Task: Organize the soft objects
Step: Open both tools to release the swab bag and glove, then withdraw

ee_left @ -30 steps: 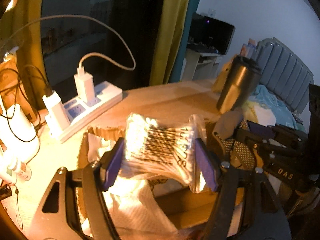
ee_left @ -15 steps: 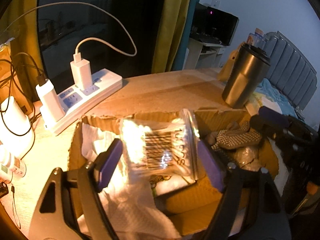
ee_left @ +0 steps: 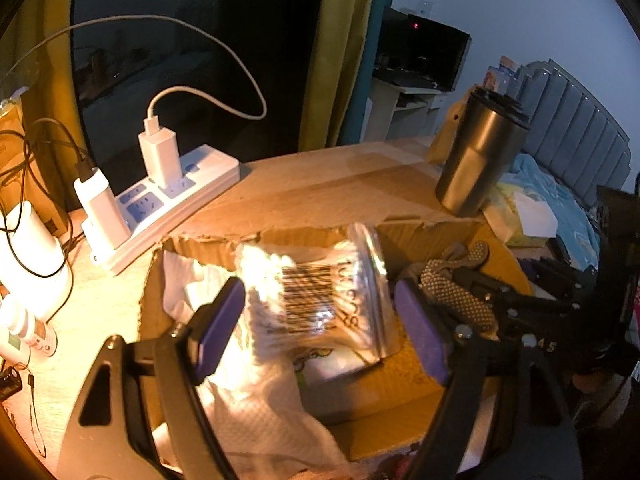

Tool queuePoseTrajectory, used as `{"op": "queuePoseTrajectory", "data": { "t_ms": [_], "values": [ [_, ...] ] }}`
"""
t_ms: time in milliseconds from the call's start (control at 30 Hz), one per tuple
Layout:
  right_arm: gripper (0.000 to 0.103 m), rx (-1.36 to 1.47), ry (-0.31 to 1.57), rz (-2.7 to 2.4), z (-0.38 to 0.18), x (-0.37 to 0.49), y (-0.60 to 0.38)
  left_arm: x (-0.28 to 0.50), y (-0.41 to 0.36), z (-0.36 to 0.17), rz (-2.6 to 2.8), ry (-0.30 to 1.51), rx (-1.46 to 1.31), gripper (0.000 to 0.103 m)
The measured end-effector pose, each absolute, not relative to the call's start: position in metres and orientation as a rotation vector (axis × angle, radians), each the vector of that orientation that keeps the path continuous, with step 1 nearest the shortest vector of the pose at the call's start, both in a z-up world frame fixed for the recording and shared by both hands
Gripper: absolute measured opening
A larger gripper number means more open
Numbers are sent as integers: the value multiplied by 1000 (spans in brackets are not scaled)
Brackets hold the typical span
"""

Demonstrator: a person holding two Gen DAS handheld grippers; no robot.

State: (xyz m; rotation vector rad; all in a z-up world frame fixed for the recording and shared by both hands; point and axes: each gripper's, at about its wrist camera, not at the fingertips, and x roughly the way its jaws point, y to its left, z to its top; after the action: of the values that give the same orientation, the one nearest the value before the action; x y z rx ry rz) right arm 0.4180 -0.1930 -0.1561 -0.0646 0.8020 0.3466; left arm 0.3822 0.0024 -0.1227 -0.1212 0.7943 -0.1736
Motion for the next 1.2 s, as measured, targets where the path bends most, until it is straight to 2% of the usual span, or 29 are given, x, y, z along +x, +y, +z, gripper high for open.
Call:
{"op": "queuePoseTrajectory", "data": {
  "t_ms": [767, 1200],
  "values": [
    [55, -62, 686, 348, -98, 351, -196, 331, -8, -65, -226, 663, -94, 79],
    [55, -68, 674, 336, -90, 316, -195, 295, -23, -60, -283, 656, -49, 79]
  ]
}}
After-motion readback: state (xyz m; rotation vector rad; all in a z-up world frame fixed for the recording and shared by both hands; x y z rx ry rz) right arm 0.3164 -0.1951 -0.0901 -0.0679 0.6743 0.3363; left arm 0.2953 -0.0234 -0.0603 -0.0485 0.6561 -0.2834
